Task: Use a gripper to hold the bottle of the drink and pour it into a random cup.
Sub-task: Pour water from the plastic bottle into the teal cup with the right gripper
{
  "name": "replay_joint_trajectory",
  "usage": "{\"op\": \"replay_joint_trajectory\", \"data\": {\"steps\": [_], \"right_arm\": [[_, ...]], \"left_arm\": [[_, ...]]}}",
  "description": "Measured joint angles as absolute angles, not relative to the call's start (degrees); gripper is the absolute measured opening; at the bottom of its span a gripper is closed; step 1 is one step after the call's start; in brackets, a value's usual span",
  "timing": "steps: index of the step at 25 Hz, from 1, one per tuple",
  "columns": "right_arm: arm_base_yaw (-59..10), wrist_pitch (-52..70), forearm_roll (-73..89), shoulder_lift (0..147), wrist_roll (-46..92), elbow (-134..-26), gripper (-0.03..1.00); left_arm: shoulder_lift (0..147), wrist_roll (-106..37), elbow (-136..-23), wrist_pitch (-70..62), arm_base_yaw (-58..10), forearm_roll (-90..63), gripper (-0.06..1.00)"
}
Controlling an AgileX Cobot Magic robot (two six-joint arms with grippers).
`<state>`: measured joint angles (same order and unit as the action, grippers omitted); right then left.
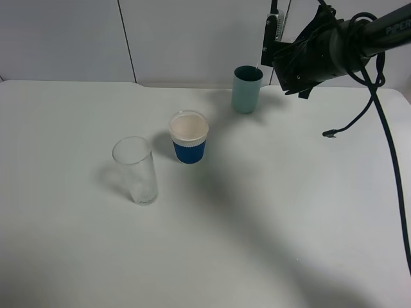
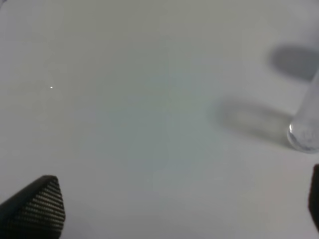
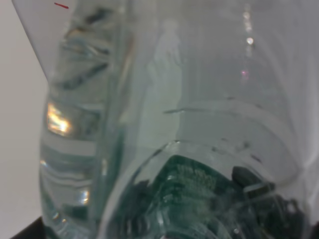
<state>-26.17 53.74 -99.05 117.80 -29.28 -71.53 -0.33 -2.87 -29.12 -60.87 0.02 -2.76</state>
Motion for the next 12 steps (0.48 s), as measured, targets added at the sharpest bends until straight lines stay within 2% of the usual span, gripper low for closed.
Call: {"op": "replay_joint_trajectory", "data": {"steps": [12], "right_arm": [[-26.17,54.08,-99.05,117.80,-28.13,-71.53,0.53]], "left_arm": [[-0.33,-2.87,-29.12,-60.87,0.02,-2.76,0.99]]}}
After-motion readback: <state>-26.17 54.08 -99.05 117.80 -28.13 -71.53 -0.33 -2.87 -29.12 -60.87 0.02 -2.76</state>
